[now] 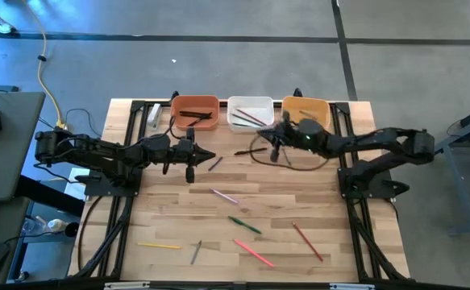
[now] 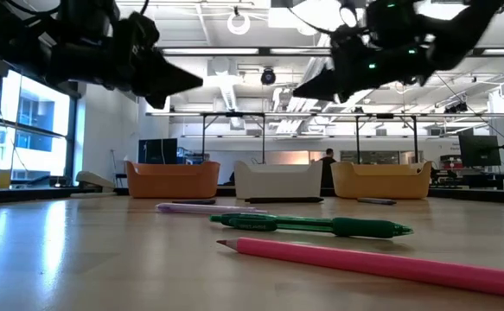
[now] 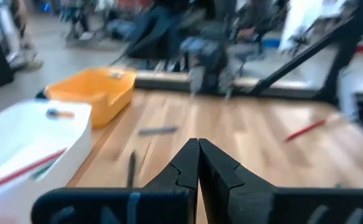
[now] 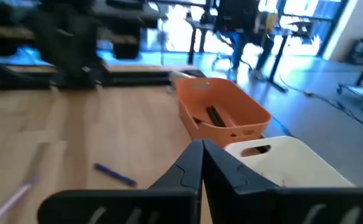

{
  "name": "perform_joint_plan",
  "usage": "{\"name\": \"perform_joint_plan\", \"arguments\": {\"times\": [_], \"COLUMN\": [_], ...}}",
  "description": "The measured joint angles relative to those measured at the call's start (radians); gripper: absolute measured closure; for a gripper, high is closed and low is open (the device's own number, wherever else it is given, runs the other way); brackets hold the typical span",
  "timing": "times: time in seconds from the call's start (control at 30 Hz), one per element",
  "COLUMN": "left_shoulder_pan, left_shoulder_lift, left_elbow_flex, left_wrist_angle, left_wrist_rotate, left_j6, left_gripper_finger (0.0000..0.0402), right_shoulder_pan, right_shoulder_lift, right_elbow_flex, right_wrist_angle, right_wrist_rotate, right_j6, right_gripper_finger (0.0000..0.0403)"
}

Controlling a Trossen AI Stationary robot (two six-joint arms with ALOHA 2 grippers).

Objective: Sort crayons/erasers/pens/pencils in bins
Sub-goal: Put the blue crayon into the yellow bin

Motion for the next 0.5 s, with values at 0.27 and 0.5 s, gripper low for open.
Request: {"name": "perform_joint_plan", "arguments": {"times": [0.27, 0.5], "left_shoulder_pan": [-0.109, -0.140], "left_shoulder_lift": [0.000, 0.020], "left_elbow_flex": [0.102, 0.127], "left_wrist_angle": [-0.337, -0.587], "left_wrist_rotate": [-0.290, -0.431], "left_j6": [-0.010, -0.189], "left_gripper_finger": [0.0402, 0.0377], "right_shoulder_pan": [0.041, 0.041], "right_shoulder_lift": [-0.081, -0.081], "right_elbow_flex": [-0.137, -0.137], "right_wrist_angle": [0.096, 0.113], "right_wrist_rotate": [0.031, 0.031], "right_j6": [0.036, 0.035], "right_gripper_finger": [0.0402, 0.0403]}}
